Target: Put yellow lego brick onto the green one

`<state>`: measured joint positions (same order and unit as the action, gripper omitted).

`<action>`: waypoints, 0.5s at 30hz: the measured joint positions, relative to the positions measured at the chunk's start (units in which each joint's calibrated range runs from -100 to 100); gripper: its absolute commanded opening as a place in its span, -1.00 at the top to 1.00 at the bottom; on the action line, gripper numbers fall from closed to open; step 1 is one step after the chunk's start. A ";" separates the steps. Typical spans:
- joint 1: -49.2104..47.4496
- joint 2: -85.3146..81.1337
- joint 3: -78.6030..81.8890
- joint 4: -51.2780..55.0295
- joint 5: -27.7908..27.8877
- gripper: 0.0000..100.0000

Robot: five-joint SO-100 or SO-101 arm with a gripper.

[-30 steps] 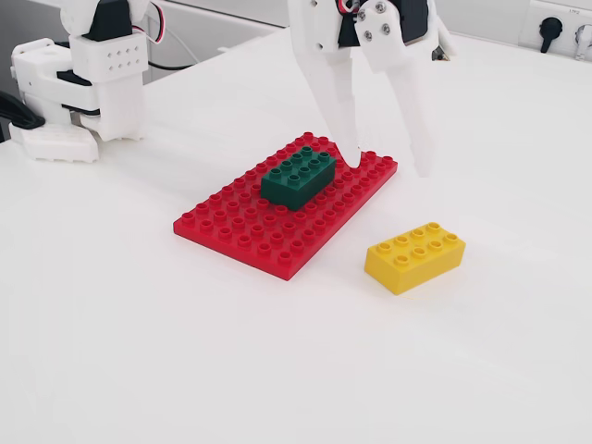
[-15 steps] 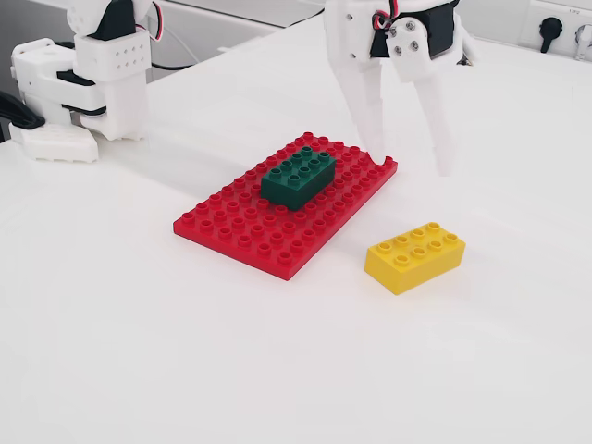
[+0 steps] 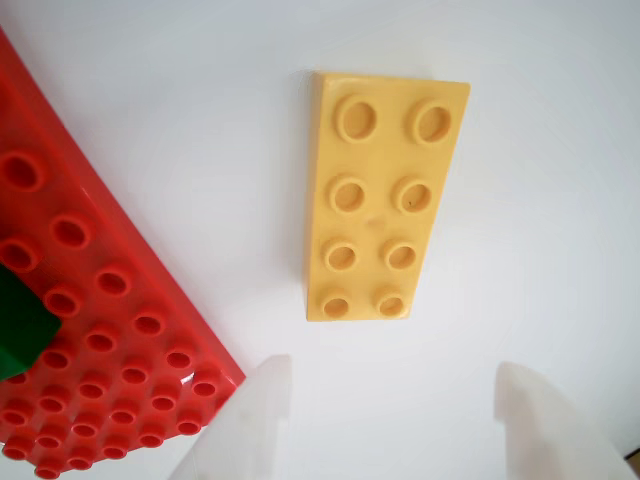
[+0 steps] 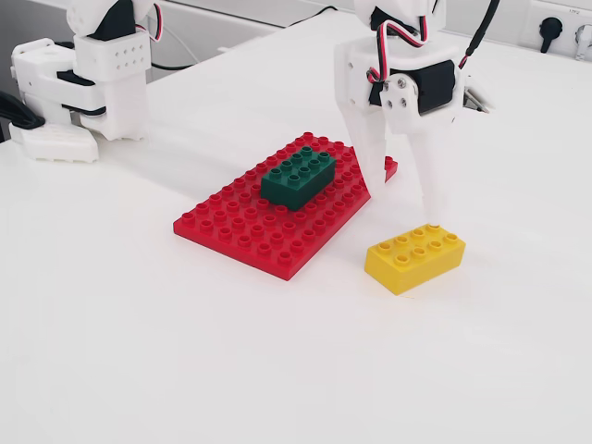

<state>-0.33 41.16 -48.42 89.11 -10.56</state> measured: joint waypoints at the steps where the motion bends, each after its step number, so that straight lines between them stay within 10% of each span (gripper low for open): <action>1: 0.07 0.00 0.00 -0.09 -0.36 0.56; 15: 0.00 2.45 0.00 -0.52 -2.34 0.56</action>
<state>-0.33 43.60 -48.42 88.59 -12.90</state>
